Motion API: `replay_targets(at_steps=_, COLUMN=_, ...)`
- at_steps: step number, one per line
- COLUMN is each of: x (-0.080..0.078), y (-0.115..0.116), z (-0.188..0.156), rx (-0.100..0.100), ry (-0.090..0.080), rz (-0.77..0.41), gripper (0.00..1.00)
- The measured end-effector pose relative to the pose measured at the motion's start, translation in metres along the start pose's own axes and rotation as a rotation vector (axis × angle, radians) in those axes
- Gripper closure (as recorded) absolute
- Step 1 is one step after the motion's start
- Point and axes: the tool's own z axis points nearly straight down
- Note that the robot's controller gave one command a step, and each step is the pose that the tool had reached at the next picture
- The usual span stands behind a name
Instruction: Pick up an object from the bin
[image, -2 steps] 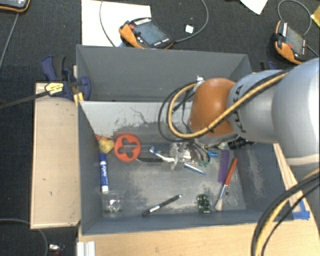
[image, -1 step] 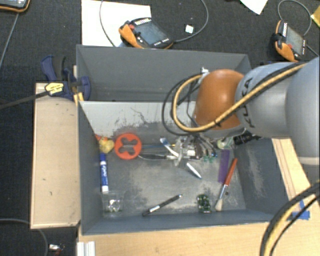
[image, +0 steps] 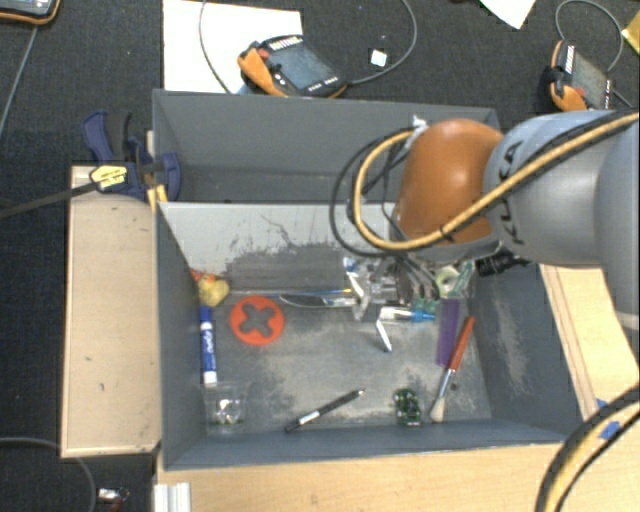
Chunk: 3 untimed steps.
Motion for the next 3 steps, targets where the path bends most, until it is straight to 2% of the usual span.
replay_targets(at_steps=2, x=0.001, y=0.000, z=-0.025, rx=0.000, ry=0.005, rz=0.001, gripper=1.00)
replay_targets(at_steps=3, x=0.000, y=0.000, z=-0.046, rx=-0.001, ry=0.000, rz=0.000, gripper=1.00)
